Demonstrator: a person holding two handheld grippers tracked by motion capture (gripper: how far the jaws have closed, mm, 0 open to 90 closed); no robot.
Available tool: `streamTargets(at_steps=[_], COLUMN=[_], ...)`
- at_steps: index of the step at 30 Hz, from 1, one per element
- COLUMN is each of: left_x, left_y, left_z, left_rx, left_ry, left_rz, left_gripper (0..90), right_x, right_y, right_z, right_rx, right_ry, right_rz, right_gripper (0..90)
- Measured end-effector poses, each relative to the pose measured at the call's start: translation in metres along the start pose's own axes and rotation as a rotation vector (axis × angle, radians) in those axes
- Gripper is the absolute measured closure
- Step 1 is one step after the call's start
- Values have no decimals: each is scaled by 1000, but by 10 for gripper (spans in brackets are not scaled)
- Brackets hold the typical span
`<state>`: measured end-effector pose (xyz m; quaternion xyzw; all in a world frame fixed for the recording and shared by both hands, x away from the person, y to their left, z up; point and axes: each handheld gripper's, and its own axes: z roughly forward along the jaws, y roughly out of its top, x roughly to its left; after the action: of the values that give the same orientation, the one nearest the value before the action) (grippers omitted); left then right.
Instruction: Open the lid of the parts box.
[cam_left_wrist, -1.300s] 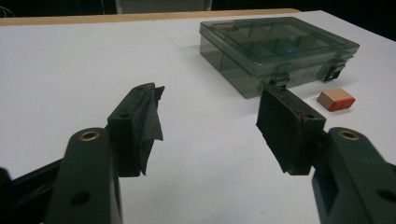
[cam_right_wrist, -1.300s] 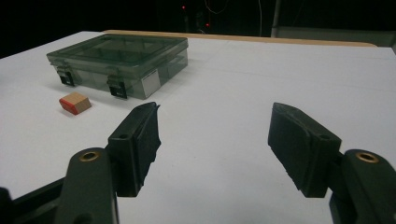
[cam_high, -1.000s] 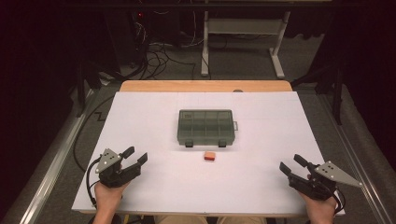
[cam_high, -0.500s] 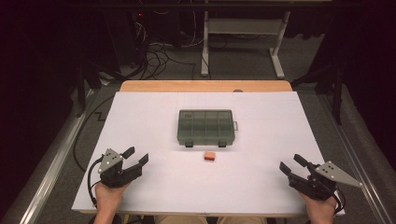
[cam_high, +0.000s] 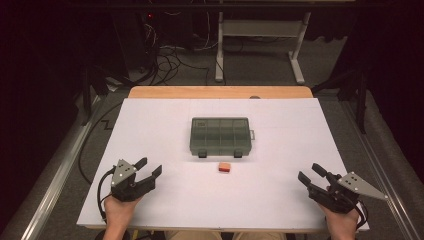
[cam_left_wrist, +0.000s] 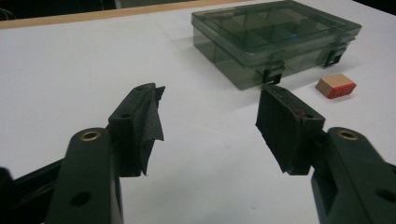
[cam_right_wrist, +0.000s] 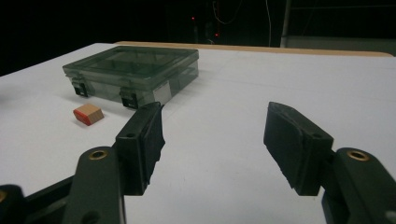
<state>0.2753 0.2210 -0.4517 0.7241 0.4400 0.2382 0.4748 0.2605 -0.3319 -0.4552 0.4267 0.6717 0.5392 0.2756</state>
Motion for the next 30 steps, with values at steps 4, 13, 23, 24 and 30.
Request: streamTargets(at_steps=[4,13,23,24,30], left_x=[-2,-7,-17,-17,-22], left_y=[1,2,7,7,8], left_z=[3,9,17,18,22], left_rx=[-7,-25,-26,-26,-19], left_ry=[-26,-56,-96,-98,-114], left_rz=[-6,-12,-9,-8,3], left_gripper=[406,395,393,394,398], right_x=[2,7,16,17,19], right_y=[1,3,5,5,5], right_z=[3,12,23,24,27], right_rx=[0,3,11,8,5], right_ry=[12,40,75,78,85], right_rz=[-11,-19,-55,-59,-57], right_gripper=[380,372,393,395,400])
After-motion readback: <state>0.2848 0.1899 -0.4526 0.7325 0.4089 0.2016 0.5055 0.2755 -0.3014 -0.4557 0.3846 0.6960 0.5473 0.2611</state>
